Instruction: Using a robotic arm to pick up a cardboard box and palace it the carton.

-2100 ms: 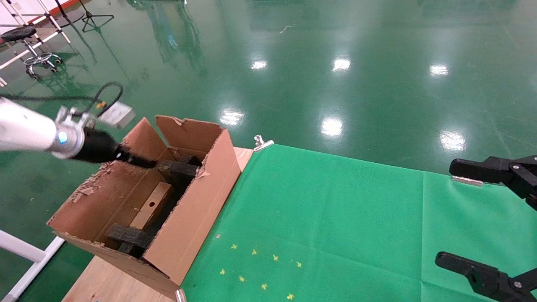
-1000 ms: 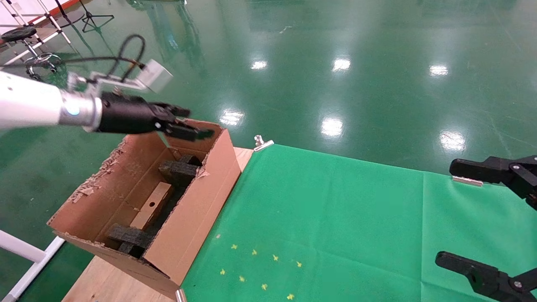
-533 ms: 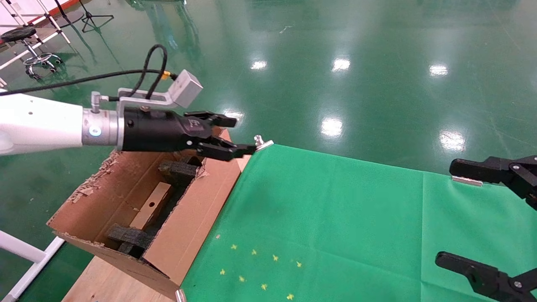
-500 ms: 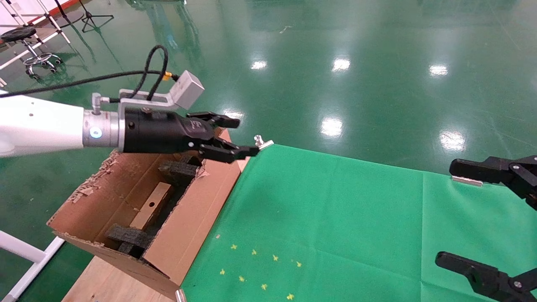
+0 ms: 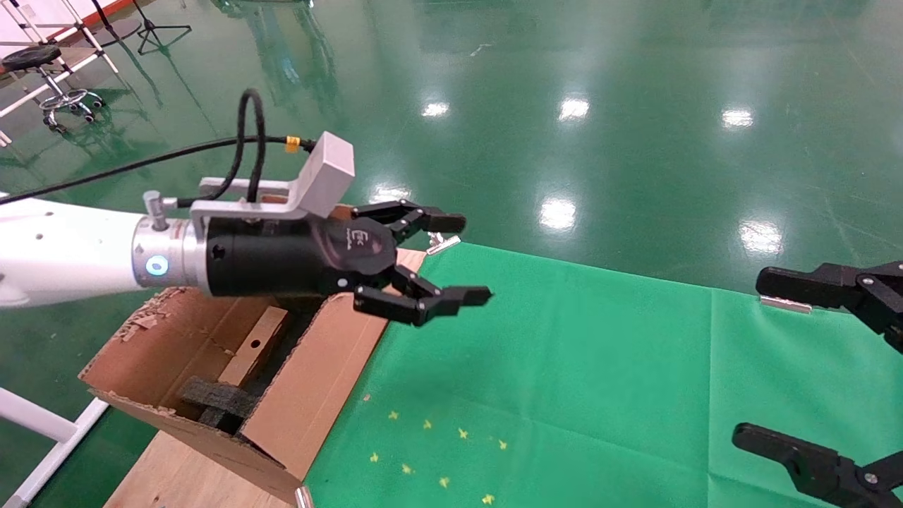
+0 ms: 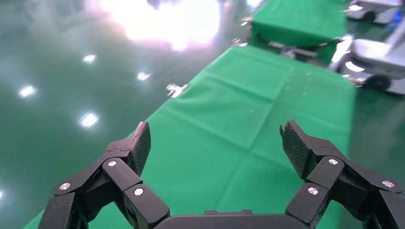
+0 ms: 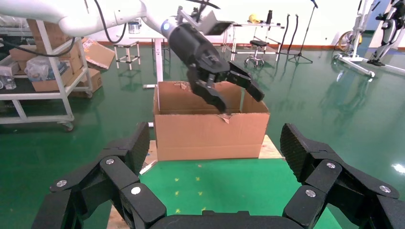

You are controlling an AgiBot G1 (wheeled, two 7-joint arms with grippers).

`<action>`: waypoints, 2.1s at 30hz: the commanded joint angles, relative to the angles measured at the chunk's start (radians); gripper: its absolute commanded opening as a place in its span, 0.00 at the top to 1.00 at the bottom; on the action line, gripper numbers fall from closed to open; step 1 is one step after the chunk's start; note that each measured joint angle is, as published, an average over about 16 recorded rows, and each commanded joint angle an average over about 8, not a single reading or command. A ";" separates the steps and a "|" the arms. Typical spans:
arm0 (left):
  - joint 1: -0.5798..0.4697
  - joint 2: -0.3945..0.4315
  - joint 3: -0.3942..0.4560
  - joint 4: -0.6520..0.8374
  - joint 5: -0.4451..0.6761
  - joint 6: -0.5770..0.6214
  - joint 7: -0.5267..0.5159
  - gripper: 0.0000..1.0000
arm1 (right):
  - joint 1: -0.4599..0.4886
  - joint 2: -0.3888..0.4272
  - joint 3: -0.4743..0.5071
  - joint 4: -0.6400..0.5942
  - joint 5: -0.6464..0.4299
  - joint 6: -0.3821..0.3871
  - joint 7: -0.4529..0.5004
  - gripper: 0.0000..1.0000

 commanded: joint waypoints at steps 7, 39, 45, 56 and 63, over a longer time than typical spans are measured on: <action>0.124 -0.010 -0.118 -0.129 -0.096 0.048 0.045 0.00 | 0.000 0.000 0.000 0.000 0.000 0.000 0.000 0.00; 0.277 -0.024 -0.264 -0.288 -0.216 0.107 0.099 0.00 | 0.000 0.000 0.000 0.000 0.000 0.000 0.000 0.00; 0.273 -0.023 -0.261 -0.284 -0.213 0.105 0.098 0.00 | 0.000 0.000 0.000 0.000 0.000 0.000 0.000 0.00; 0.270 -0.023 -0.258 -0.281 -0.210 0.104 0.098 0.00 | 0.000 0.000 0.000 0.000 0.000 0.000 0.000 0.00; 0.269 -0.023 -0.257 -0.280 -0.210 0.103 0.097 0.00 | 0.000 0.000 0.000 0.000 0.000 0.000 0.000 0.00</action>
